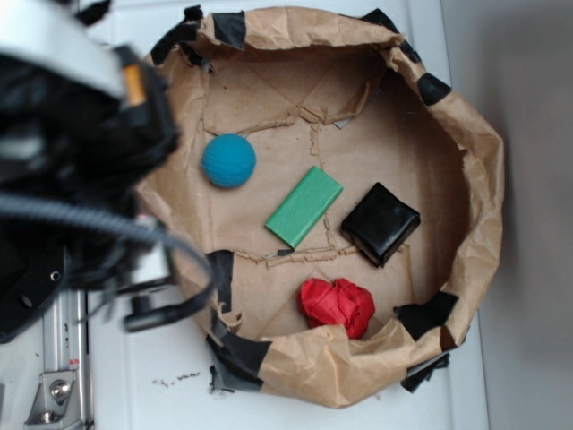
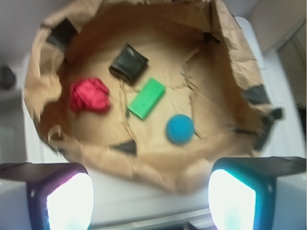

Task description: Grab the black box.

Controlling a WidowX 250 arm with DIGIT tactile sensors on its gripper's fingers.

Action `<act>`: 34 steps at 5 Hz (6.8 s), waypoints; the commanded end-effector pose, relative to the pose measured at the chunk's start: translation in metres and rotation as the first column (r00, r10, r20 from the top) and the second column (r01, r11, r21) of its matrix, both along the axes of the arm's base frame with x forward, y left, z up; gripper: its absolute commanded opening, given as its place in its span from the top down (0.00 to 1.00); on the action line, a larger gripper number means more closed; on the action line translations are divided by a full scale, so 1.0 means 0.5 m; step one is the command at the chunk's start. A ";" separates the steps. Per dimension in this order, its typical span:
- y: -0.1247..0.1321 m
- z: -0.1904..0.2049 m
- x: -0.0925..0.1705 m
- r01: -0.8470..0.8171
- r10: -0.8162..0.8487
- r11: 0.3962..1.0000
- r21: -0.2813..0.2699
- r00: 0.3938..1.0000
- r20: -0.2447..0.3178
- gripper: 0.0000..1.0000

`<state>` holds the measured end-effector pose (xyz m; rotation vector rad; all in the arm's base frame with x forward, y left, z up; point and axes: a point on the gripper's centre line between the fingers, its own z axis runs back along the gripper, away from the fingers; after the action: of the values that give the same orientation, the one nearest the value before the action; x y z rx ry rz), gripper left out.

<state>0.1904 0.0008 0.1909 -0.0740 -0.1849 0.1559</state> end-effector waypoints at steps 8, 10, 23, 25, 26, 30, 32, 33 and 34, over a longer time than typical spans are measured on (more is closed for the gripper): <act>-0.141 -0.334 0.244 -0.031 0.033 0.999 0.017 0.990 -0.141 1.00; -0.051 -0.143 0.121 0.390 -0.391 0.903 0.181 0.920 -0.033 1.00; 0.062 -0.214 0.225 -0.040 0.028 0.989 0.144 0.996 0.088 0.00; 0.004 -0.283 0.306 0.075 -0.078 0.996 0.049 0.995 0.066 0.00; -0.040 -0.339 0.331 0.134 -0.134 0.991 -0.009 0.991 0.025 0.00; -0.120 -0.262 0.218 0.243 -0.243 0.970 0.019 0.970 -0.013 1.00; -0.044 -0.075 0.160 0.139 -0.154 0.981 0.139 0.983 0.105 1.00; -0.014 0.010 0.121 0.115 -0.123 0.985 0.127 0.991 0.057 1.00; 0.013 0.032 0.094 0.067 -0.066 0.989 0.133 0.998 -0.012 1.00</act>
<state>0.2366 -0.0048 0.1960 0.0534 -0.1204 0.0503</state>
